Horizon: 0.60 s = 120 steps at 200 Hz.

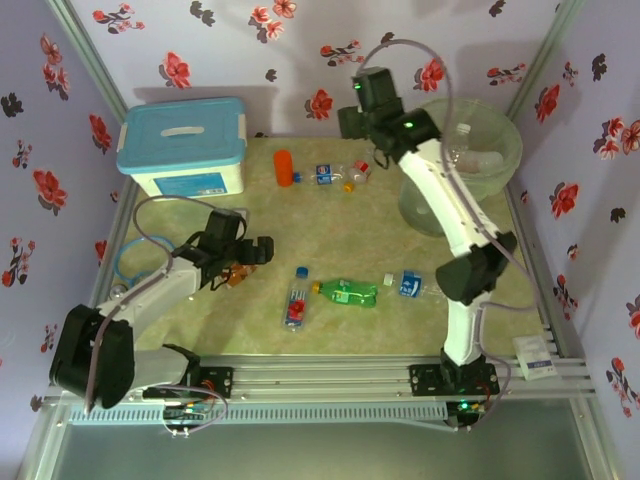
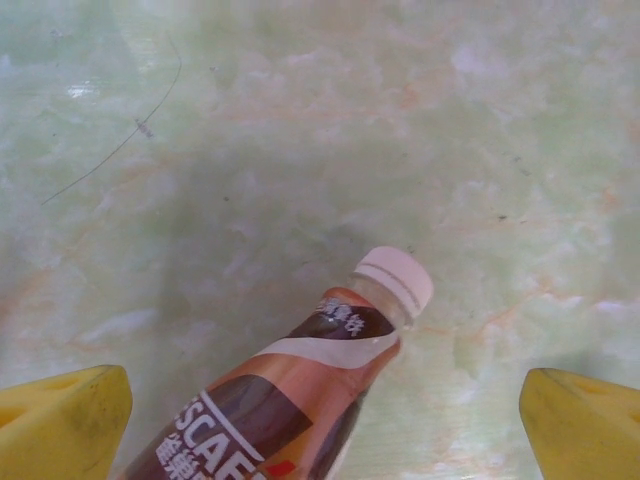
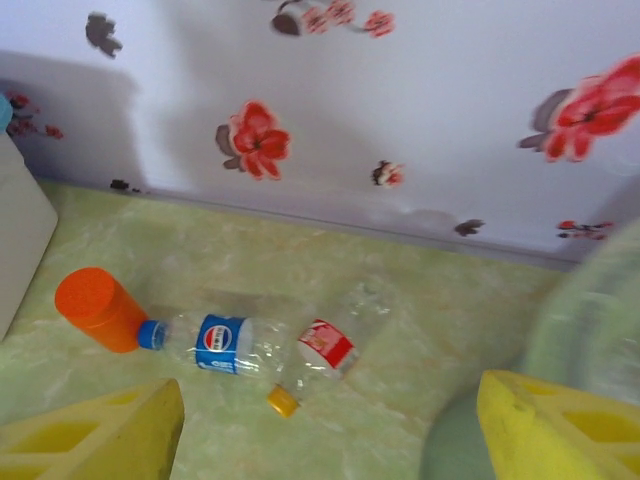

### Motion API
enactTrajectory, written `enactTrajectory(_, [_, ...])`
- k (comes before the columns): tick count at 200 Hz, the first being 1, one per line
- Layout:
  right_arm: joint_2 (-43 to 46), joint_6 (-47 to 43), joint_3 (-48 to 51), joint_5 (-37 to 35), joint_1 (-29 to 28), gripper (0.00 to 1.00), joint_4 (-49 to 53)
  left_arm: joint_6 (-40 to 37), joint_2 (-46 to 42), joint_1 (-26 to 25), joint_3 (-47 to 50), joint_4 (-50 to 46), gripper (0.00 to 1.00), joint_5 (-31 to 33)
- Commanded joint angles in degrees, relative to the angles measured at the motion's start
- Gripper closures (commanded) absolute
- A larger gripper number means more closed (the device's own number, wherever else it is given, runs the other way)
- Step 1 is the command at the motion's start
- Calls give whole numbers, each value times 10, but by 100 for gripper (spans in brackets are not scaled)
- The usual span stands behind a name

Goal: Put the plastic bottles in the bin

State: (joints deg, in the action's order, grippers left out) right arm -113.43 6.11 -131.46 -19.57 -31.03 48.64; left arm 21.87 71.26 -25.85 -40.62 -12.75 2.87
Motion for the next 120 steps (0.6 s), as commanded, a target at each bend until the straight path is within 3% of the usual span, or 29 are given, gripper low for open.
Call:
enactTrajectory(1, [-67, 27, -42, -39, -9, 22, -29, 23, -32, 5, 10, 36, 0, -34])
enactTrajectory(46, [-210, 60, -134, -63, -2, 22, -15, 24, -53, 11, 15, 30, 0, -34])
enactTrajectory(120, [-291, 113, -103, -61, 32, 23, -47, 22, -40, 20, 19, 35, 0, -37])
